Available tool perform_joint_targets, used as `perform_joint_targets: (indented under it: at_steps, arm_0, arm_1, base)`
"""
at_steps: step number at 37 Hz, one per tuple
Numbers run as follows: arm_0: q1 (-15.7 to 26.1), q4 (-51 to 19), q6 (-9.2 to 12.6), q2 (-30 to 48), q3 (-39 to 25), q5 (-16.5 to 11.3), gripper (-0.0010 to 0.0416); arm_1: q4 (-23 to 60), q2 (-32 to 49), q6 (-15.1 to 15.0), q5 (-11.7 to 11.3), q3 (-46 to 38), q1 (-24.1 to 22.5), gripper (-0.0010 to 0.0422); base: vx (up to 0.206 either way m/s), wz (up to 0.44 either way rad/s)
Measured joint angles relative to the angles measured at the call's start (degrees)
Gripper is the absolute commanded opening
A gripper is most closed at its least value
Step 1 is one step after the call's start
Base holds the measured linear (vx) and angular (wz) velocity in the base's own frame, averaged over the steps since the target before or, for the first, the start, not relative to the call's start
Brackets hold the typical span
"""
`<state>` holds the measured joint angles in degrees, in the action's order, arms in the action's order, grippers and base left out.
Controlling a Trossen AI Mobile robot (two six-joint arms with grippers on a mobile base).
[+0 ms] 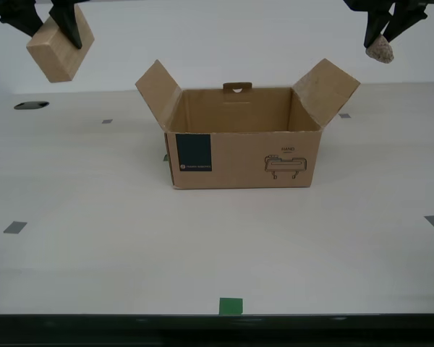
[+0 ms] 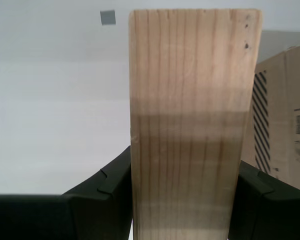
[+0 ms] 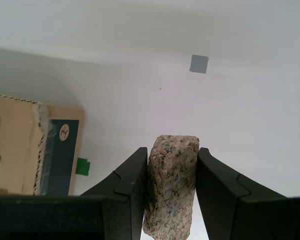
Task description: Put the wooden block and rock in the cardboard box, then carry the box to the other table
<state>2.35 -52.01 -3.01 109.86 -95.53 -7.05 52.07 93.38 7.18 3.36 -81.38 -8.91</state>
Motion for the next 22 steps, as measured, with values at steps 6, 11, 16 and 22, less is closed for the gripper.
perform_joint_targets:
  at_steps: [6,11,16,22]
  arm_0:
    - [0.02,-2.08,0.02,-2.78,0.00,-2.60,-0.0001]
    - [0.00,-3.26,0.02,-5.44,0.00,-3.50,-0.0001]
    - [0.11,-5.49,0.00,-8.28,0.00,-4.20,-0.0001]
    - [0.22,-7.41,-0.07,-11.91,0.00,-10.12,-0.0001]
  arm_1:
    - [2.62,-0.39,-0.35,0.00,-3.34,-0.15,-0.0001]
    - [2.80,-0.39,-0.63,0.00,-5.16,-0.33,-0.0001]
    - [2.89,-0.39,-0.68,0.66,-6.67,-0.90,-0.0001]
    - [2.91,-0.39,-0.68,1.95,-8.50,-2.64,-0.0001]
  base:
    - [0.000,0.000]
    - [0.000,0.000]
    - [0.000,0.000]
    - [0.000,0.000]
